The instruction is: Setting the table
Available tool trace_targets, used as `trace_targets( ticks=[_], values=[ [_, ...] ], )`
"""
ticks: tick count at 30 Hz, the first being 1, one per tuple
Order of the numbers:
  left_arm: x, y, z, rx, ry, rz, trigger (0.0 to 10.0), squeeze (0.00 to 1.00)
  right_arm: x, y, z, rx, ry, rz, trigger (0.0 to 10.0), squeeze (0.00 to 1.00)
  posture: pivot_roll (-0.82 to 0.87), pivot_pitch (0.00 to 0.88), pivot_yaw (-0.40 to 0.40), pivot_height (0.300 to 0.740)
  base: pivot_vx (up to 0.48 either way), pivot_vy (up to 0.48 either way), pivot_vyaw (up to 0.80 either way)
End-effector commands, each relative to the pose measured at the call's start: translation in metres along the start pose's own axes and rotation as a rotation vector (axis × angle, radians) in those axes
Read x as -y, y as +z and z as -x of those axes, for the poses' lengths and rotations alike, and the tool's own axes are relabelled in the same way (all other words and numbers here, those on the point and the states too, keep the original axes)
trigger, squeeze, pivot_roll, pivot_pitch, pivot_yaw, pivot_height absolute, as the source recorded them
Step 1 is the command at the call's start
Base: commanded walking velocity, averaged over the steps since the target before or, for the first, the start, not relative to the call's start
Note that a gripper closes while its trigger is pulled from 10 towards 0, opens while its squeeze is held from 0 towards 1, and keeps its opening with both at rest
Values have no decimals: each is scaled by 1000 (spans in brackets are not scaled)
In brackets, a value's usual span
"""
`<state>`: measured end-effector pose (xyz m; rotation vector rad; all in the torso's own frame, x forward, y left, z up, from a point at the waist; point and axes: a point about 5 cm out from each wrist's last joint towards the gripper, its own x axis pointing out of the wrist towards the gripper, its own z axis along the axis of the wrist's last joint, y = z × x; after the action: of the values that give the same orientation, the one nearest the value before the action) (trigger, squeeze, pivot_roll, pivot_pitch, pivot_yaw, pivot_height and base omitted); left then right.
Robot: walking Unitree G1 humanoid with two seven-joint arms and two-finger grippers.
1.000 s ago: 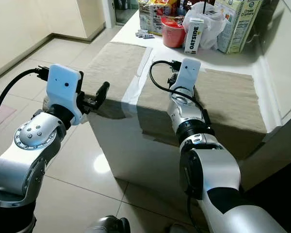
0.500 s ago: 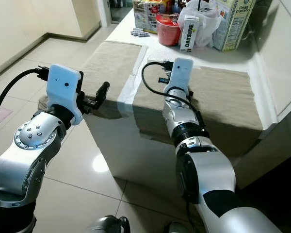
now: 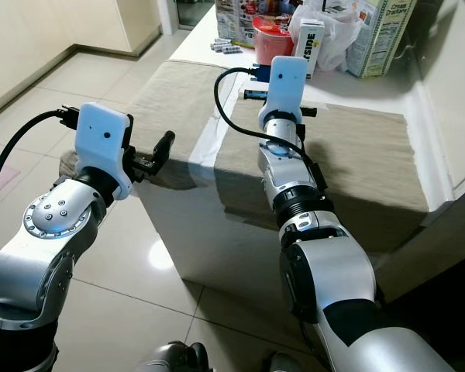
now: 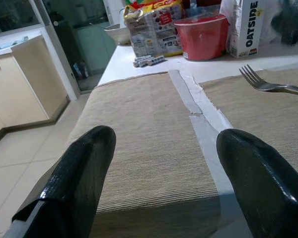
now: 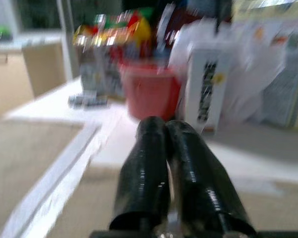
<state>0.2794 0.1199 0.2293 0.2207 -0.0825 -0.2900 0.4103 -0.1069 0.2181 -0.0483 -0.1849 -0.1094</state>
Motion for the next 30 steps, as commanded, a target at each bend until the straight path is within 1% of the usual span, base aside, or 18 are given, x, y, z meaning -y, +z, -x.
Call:
trace_targets(
  ticks=[1, 2, 3, 5, 7, 11, 13, 25, 30],
  values=[
    [-1, 2, -2, 10, 13, -9, 10000, 0, -5, -15, 4, -78, 49, 73, 10000, 1000, 95, 69, 76, 736, 0, 0, 0],
    [-1, 2, -2, 11, 13, -8, 10000, 0, -5, -18, 5, -89, 51, 98, 10000, 1000, 95, 69, 76, 736, 0, 0, 0],
    [-1, 2, -2, 11, 13, -8, 10000, 0, -5, -18, 5, -89, 51, 98, 10000, 1000, 95, 69, 76, 736, 0, 0, 0],
    [-1, 0, -2, 1, 22, -10, 10000, 0, -3, -18, 5, -69, 67, 144, 10000, 1000, 94, 67, 77, 736, 0, 0, 0],
    [-1, -2, -1, -4, 28, -6, 10000, 0, -1, -17, 4, -62, 76, 159, 10000, 1000, 89, 65, 77, 736, 0, 0, 0],
    [-1, -1, -2, 6, 32, 4, 10000, 0, 5, -17, 3, -58, 62, 161, 10000, 1000, 87, 63, 74, 736, 0, 0, 0],
    [-1, 0, -2, 15, 32, 5, 10000, 0, 5, -16, 3, -55, 65, 161, 10000, 1000, 87, 63, 74, 736, 0, 0, 0],
    [2, 0, -4, 29, 26, 1, 10000, 0, -2, -23, 9, -55, 105, 149, 10000, 1000, 79, 63, 71, 736, 0, 0, 0],
    [2, -1, -4, 31, 36, 10, 10000, 0, -3, -22, 9, -49, 114, 154, 10000, 1000, 78, 64, 69, 736, 0, 0, 0]
  ],
)
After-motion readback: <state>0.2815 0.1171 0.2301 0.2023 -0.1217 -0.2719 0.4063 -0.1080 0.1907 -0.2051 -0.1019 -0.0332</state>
